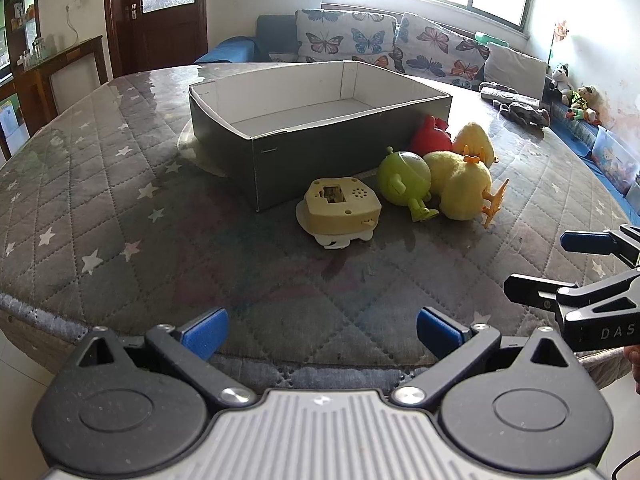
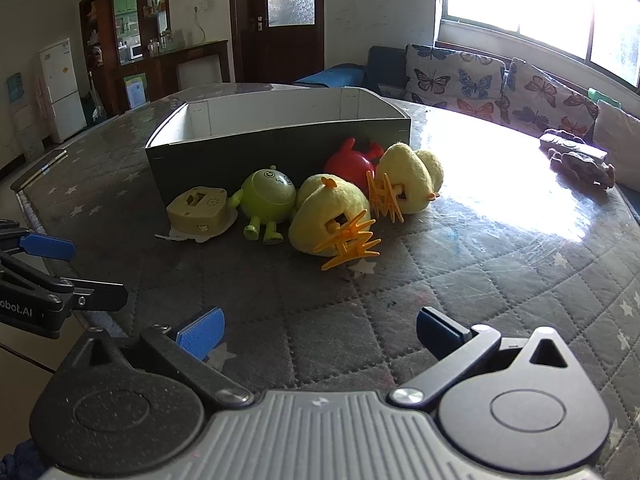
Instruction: Organize objects
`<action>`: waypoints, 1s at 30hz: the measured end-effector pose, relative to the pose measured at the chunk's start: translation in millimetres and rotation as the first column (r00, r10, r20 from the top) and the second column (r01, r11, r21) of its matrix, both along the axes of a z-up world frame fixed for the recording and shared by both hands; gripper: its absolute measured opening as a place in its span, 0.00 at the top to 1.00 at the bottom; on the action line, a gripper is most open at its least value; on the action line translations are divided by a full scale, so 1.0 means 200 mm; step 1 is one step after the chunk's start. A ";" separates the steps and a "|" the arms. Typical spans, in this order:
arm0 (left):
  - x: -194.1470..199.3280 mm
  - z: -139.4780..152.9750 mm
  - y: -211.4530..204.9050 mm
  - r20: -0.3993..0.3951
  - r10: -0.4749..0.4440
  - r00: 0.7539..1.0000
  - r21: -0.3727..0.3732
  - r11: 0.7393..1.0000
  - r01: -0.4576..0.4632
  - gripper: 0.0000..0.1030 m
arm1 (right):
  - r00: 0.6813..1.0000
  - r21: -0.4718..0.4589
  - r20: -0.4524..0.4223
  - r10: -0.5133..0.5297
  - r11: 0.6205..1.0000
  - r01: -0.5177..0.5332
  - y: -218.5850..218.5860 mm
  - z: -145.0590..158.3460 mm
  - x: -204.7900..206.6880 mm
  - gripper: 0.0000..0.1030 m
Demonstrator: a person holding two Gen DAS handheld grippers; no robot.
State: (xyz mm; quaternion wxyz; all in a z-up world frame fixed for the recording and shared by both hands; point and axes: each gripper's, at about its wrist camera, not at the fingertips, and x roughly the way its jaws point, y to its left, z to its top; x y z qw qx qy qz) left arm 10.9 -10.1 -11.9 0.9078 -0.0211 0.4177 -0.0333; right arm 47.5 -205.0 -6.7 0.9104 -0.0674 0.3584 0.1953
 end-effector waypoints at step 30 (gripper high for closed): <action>0.21 0.00 0.01 -0.050 0.012 0.999 -0.011 1.000 -0.013 0.00 | 0.999 0.009 -0.035 0.032 0.999 -0.032 0.03 0.01 0.19 0.00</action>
